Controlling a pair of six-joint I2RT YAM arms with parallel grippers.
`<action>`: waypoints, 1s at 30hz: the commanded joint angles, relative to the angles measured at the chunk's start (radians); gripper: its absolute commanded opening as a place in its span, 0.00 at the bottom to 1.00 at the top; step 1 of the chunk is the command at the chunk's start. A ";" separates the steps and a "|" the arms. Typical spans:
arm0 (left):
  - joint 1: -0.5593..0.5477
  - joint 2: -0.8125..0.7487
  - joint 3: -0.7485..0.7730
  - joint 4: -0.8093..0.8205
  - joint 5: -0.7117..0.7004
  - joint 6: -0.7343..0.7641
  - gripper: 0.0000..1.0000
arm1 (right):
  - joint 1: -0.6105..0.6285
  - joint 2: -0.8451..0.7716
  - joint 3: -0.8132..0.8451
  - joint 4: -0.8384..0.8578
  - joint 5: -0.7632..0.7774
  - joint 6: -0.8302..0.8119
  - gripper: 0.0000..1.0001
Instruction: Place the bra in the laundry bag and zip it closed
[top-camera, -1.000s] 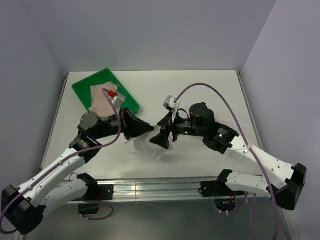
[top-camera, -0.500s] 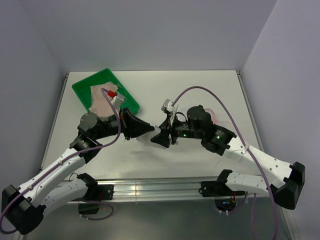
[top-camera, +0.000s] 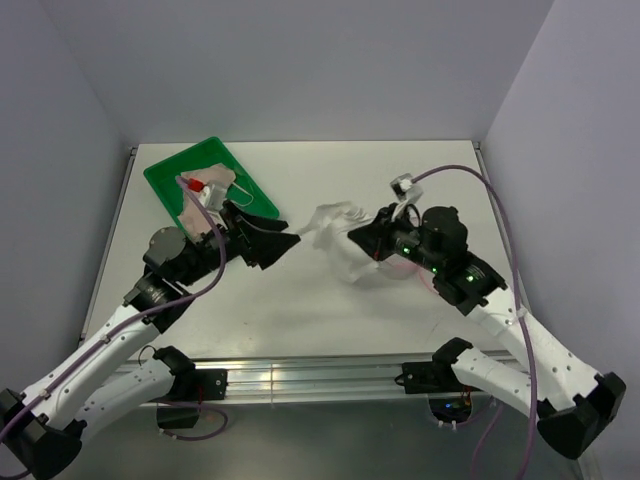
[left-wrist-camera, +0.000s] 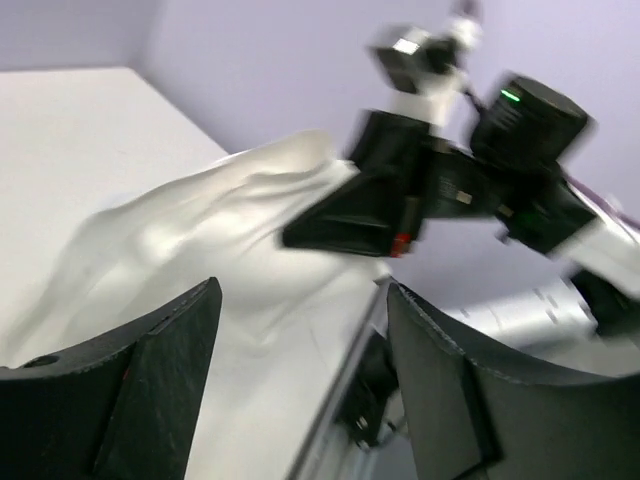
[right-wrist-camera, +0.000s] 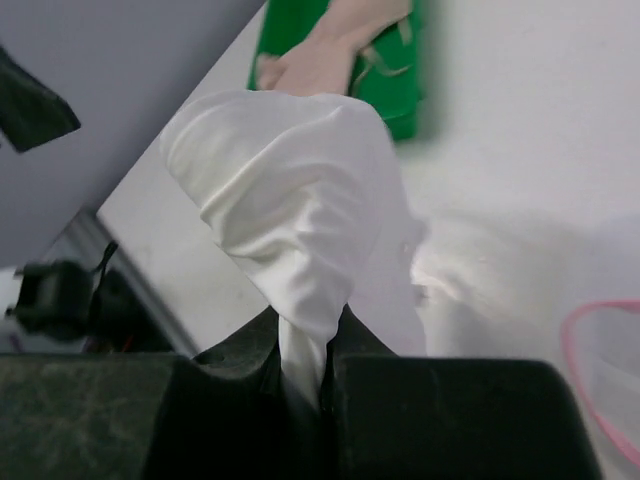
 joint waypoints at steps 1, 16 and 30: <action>-0.001 -0.014 0.016 -0.093 -0.291 0.029 0.72 | -0.052 -0.114 0.007 0.005 0.183 0.094 0.00; -0.076 0.615 0.169 0.169 -0.214 -0.033 0.58 | -0.092 -0.327 0.100 -0.159 0.640 0.062 0.00; -0.160 1.107 0.666 0.001 -0.046 0.268 0.66 | -0.092 -0.415 0.079 -0.230 0.708 0.036 0.00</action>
